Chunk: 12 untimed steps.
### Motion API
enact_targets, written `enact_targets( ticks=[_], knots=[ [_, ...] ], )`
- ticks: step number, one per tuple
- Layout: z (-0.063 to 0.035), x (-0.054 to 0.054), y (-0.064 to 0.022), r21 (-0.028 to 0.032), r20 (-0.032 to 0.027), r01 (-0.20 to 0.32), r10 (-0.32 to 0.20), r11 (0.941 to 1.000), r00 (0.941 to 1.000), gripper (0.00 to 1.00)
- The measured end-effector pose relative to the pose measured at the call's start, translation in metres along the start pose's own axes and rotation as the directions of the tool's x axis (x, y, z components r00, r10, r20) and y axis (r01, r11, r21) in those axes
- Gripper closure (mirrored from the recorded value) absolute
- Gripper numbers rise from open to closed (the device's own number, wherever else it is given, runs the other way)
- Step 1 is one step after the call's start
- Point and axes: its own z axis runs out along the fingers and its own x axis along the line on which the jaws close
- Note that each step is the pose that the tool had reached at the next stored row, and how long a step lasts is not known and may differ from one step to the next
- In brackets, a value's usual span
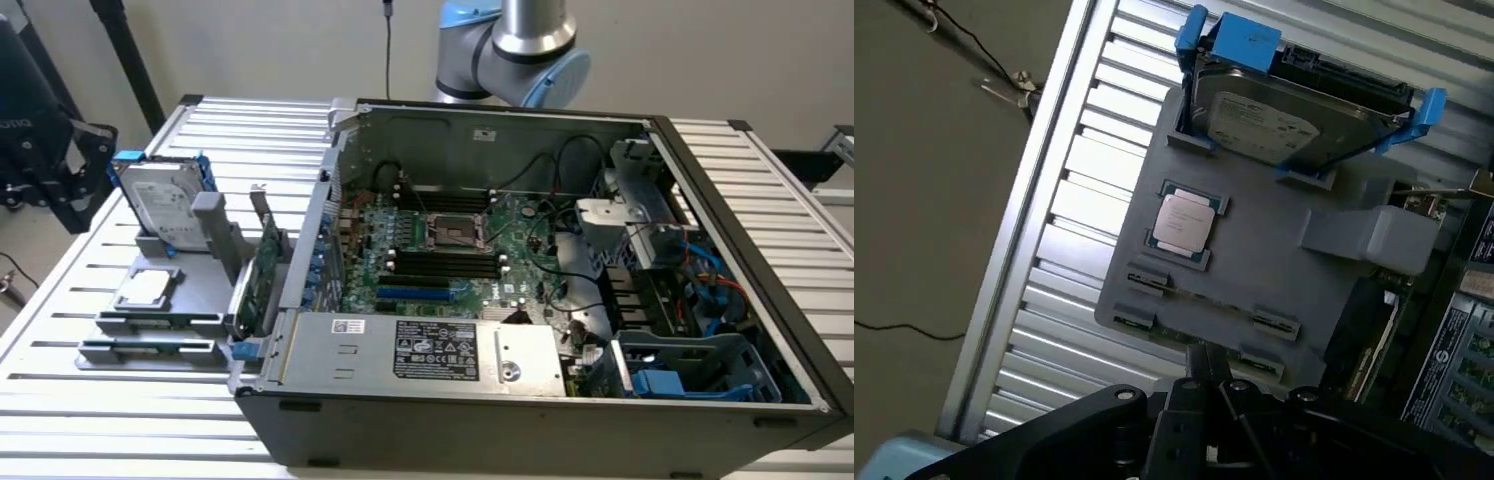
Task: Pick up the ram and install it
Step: 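Pick up the ram and move it above insertion slot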
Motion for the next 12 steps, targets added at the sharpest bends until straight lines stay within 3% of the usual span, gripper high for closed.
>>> enact_targets(
  ticks=[6,12],
  knots=[
    [0.0006,0.0,0.0,0.0008,-0.0015,0.109,-0.109,0.9941,0.9941,0.89],
    [0.0019,0.0,0.0,0.0015,-0.0032,0.217,-0.217,0.9762,0.9762,0.89]
  ],
)
